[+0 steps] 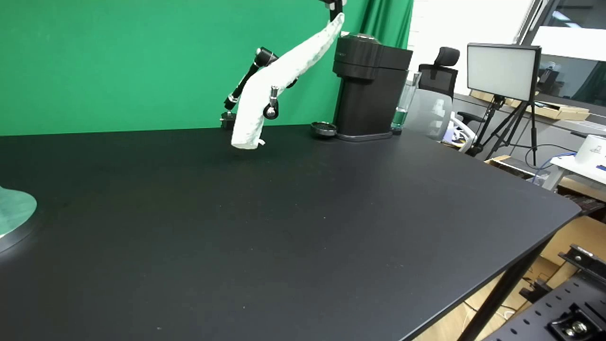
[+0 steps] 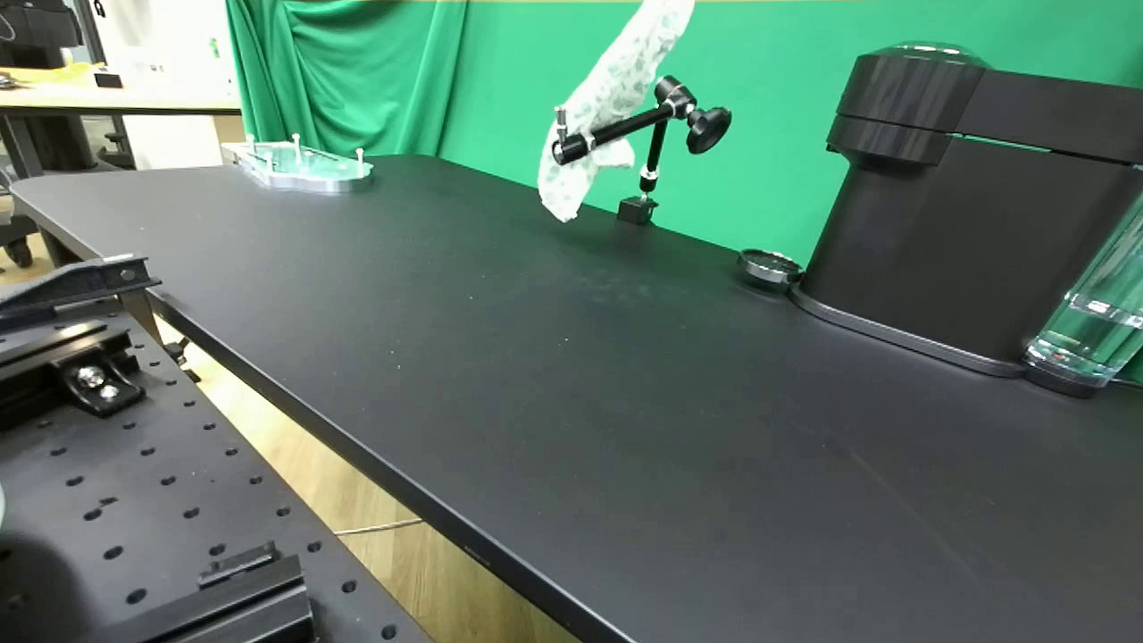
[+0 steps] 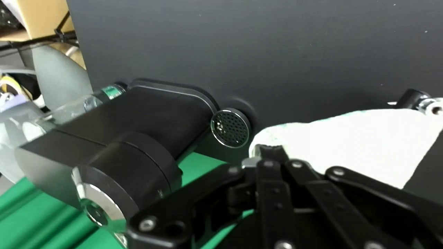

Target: Hang the cloth on the black stand

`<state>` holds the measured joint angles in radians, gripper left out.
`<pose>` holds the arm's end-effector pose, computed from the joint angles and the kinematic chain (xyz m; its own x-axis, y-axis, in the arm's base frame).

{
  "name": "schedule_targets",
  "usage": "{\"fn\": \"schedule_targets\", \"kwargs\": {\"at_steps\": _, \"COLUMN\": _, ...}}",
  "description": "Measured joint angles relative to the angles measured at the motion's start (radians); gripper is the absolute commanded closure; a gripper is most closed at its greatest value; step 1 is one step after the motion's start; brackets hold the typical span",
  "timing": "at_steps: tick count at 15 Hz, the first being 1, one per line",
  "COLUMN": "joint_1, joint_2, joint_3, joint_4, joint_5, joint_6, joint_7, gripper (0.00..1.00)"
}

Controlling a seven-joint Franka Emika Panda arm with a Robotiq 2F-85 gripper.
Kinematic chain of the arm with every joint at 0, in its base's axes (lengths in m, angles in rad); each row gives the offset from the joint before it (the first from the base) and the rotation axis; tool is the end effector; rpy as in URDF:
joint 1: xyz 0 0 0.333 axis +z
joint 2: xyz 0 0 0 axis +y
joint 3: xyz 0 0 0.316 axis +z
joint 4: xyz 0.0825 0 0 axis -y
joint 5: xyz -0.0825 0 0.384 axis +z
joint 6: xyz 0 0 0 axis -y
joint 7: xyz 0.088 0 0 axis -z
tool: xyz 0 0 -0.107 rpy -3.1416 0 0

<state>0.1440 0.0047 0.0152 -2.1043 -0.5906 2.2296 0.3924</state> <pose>0.5545 0.0717 0.4314 0.9654 0.1523 0.2117 0.0480 -0.9017 0.4298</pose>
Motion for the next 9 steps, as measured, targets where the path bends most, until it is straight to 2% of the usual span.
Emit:
{"fn": "schedule_targets", "kwargs": {"at_steps": 4, "joint_1": -0.073, "joint_2": -0.027, "joint_3": -0.001, "joint_4": -0.086, "joint_5": 0.007, "joint_6": 0.055, "joint_7": 0.099, "gripper": 1.0}}
{"fn": "schedule_targets", "kwargs": {"at_steps": 9, "joint_1": -0.086, "joint_2": 0.011, "joint_3": 0.006, "joint_4": -0.101, "joint_5": 0.022, "joint_6": 0.107, "joint_7": 0.242, "gripper": 1.0}}
